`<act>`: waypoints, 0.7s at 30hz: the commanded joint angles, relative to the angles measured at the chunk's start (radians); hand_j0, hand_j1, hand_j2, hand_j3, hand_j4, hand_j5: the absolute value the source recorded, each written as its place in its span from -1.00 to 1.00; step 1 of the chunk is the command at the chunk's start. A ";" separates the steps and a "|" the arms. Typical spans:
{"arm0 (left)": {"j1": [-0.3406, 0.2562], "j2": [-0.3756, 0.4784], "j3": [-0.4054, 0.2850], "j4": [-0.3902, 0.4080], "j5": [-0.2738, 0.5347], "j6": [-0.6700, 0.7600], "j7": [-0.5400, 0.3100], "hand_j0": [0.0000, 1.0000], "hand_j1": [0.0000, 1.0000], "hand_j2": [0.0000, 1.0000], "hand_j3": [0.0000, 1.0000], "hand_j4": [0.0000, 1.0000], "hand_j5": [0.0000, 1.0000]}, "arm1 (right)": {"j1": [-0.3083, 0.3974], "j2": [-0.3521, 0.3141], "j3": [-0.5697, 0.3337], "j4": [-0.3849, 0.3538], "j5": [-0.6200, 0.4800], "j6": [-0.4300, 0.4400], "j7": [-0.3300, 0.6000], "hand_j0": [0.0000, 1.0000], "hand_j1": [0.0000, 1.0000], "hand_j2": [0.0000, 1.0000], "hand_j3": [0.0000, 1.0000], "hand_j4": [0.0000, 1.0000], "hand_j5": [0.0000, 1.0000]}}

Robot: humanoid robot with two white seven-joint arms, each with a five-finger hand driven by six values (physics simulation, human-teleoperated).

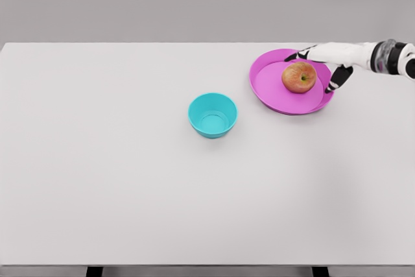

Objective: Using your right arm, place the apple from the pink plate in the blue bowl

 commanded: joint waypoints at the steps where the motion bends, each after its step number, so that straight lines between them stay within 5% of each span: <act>1: 0.000 0.000 0.000 0.000 0.000 0.000 0.000 1.00 1.00 1.00 1.00 1.00 1.00 | -0.002 0.018 0.010 0.018 -0.002 0.003 0.000 1.00 1.00 1.00 1.00 1.00 1.00; 20: 0.000 0.000 0.000 0.000 0.000 0.000 0.000 1.00 1.00 1.00 1.00 1.00 1.00 | -0.046 0.064 0.079 0.163 -0.001 0.003 0.000 0.99 0.99 0.99 0.99 0.99 0.99; 21: 0.000 0.000 0.000 0.000 0.000 0.000 0.000 1.00 1.00 1.00 1.00 1.00 1.00 | -0.048 0.064 0.079 0.164 0.007 0.003 0.000 0.55 0.55 0.55 0.55 0.55 0.55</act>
